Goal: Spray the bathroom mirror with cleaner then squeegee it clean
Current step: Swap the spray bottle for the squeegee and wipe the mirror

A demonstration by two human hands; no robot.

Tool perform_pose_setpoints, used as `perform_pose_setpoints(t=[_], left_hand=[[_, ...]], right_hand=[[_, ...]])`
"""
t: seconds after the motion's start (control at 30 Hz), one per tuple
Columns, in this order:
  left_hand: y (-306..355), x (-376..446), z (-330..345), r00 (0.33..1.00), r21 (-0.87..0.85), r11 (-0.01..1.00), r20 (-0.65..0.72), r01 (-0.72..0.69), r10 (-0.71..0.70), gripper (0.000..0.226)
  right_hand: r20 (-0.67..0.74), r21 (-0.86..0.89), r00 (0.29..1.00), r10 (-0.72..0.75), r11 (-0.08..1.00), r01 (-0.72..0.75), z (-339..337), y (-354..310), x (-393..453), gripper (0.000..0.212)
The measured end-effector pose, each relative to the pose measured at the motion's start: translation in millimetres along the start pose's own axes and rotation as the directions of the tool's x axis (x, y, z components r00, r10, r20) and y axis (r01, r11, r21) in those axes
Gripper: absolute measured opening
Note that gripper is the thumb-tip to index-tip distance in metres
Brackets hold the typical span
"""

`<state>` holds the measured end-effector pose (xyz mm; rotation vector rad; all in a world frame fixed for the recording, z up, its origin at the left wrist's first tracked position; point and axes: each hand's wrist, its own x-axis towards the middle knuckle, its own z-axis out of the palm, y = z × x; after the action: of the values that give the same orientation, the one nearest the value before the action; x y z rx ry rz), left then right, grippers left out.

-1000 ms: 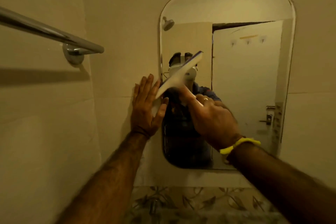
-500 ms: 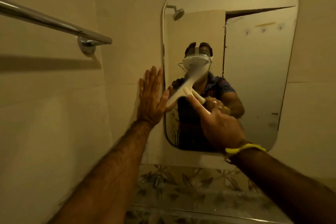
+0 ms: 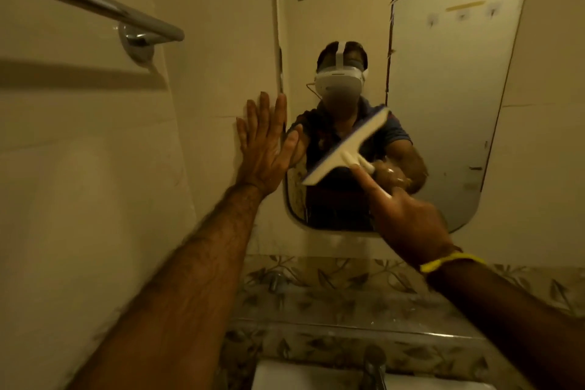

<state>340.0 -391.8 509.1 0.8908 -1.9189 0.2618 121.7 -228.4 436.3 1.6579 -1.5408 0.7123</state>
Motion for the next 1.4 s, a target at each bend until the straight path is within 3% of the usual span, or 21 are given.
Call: perform_pose_setpoints(t=[0.13,0.27,0.4,0.47,0.53,0.7,0.73,0.83,0.9,0.93,1.03,1.07,1.13,1.2,1.27,1.3,1.4], left_hand=[[11,-2,4,1.000,0.139,0.990,-0.015,0.018,-0.016,0.073],[16,-3,11,0.999,0.227,0.973,-0.036,0.048,-0.041,0.080],[14,-1,10,1.000,0.168,0.986,-0.023,0.024,-0.021,0.080],[13,-2,9,1.000,0.163,0.986,-0.024,0.015,-0.011,0.082],[13,-3,9,1.000,0.193,0.981,-0.025,0.010,-0.005,0.085],[14,-2,9,0.999,0.235,0.972,-0.033,0.009,-0.001,0.086],[14,-2,9,0.999,0.242,0.970,-0.035,0.007,0.001,0.086],[14,-2,8,0.999,0.218,0.976,-0.037,0.000,0.008,0.086],[13,-3,9,0.999,0.188,0.982,-0.040,-0.015,0.023,0.086],[12,-3,9,0.999,0.171,0.985,-0.040,-0.022,0.030,0.086],[11,-3,9,0.999,0.177,0.984,-0.034,-0.034,0.040,0.087],[12,-3,9,0.999,0.187,0.982,-0.028,-0.032,0.038,0.088],[12,-2,11,0.999,0.200,0.979,-0.023,-0.024,0.030,0.089],[10,-2,13,0.999,0.195,0.981,-0.020,-0.024,0.028,0.089],[7,-2,14,0.999,0.182,0.983,-0.008,-0.030,0.032,0.088],[7,-2,13,0.999,0.180,0.983,-0.002,-0.031,0.032,0.088],[9,-2,9,1.000,0.183,0.983,0.019,-0.024,0.020,0.088]], right_hand=[[-0.073,0.027,0.996,0.056,0.998,-0.054,-8,24,-13,0.072],[-0.278,0.095,0.900,0.335,0.942,-0.321,-25,20,47,0.061],[-0.165,0.254,0.900,0.403,0.899,-0.356,-7,0,4,0.065],[-0.089,0.233,0.912,0.401,0.898,-0.373,7,-12,-36,0.072],[-0.118,0.247,0.897,0.427,0.887,-0.390,12,-10,-36,0.068],[-0.306,0.501,0.585,0.751,0.650,-0.571,1,0,28,0.058],[-0.294,0.528,0.577,0.762,0.632,-0.566,5,-10,22,0.059],[-0.170,0.537,0.697,0.696,0.659,-0.526,22,-51,-23,0.066],[-0.166,0.498,0.717,0.677,0.685,-0.532,24,-52,-32,0.067],[-0.197,0.518,0.661,0.724,0.650,-0.557,21,-39,-22,0.065],[-0.260,0.646,0.368,0.893,0.444,-0.621,-1,13,21,0.056],[-0.263,0.671,0.308,0.914,0.403,-0.622,-5,19,27,0.054],[-0.235,0.693,0.286,0.929,0.367,-0.621,-1,3,19,0.054],[-0.177,0.695,0.370,0.912,0.382,-0.609,13,-34,-9,0.055],[-0.138,0.682,0.407,0.903,0.384,-0.622,20,-50,-22,0.057],[-0.136,0.690,0.377,0.916,0.361,-0.628,19,-46,-17,0.056],[-0.168,0.782,0.189,0.968,0.248,-0.572,1,-24,16,0.051]])
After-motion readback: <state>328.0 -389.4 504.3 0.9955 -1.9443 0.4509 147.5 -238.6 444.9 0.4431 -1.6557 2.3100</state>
